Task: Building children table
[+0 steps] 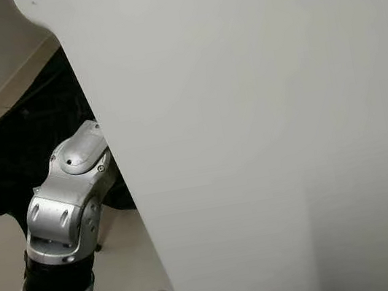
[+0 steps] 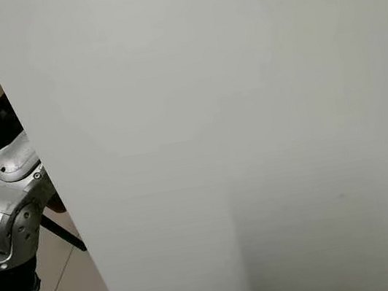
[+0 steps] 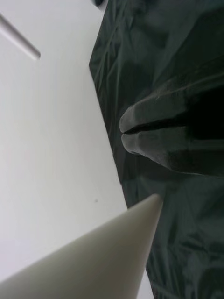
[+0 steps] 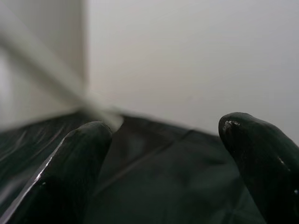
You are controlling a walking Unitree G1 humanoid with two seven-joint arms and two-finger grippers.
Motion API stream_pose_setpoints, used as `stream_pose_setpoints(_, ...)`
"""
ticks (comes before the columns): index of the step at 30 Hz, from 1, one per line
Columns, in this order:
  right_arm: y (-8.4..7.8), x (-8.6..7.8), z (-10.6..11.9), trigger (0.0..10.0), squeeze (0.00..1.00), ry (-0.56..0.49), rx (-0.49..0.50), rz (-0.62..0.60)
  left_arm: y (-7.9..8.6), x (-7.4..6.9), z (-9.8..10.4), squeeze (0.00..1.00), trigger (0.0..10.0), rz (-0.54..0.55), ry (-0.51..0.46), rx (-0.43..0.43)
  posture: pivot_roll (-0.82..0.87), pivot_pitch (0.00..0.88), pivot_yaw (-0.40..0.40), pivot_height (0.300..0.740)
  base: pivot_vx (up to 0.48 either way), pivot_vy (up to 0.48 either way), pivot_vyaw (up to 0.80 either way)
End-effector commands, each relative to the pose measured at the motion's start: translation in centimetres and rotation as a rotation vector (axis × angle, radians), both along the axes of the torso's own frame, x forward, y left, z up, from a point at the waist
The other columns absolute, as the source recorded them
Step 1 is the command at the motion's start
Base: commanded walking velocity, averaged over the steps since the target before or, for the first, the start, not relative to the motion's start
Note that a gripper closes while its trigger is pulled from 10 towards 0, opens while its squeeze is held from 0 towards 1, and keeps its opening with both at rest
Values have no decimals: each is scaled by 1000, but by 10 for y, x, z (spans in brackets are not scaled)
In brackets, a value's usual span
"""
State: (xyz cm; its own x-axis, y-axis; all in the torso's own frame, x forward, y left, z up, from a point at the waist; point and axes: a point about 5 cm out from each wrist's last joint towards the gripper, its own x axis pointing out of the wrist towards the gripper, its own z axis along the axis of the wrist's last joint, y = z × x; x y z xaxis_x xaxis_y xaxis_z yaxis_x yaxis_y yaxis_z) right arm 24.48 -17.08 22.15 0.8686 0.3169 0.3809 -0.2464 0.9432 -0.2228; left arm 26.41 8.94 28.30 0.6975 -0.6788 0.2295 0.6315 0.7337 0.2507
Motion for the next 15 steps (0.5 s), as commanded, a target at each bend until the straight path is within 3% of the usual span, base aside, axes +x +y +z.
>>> stream_pose_setpoints(1, 3, -3, -3, 10000, 0, 23, -33, 30, -1, -6, 12, 0, 10000, -23, -56, 6, 54, 95, 47, 740, 0, 0, 0)
stream_pose_setpoints(6, -9, -26, -9, 10000, 0, 160, -283, 286, 1, -8, 16, 0, 10000, -60, -43, 22, 46, 88, 46, 740, 0, 0, 0)
stream_pose_setpoints(15, -24, -39, -9, 10000, 0, 281, -418, 460, 7, -3, 23, 0, 10000, -44, -27, -7, 40, 80, 37, 740, 0, 0, 0)
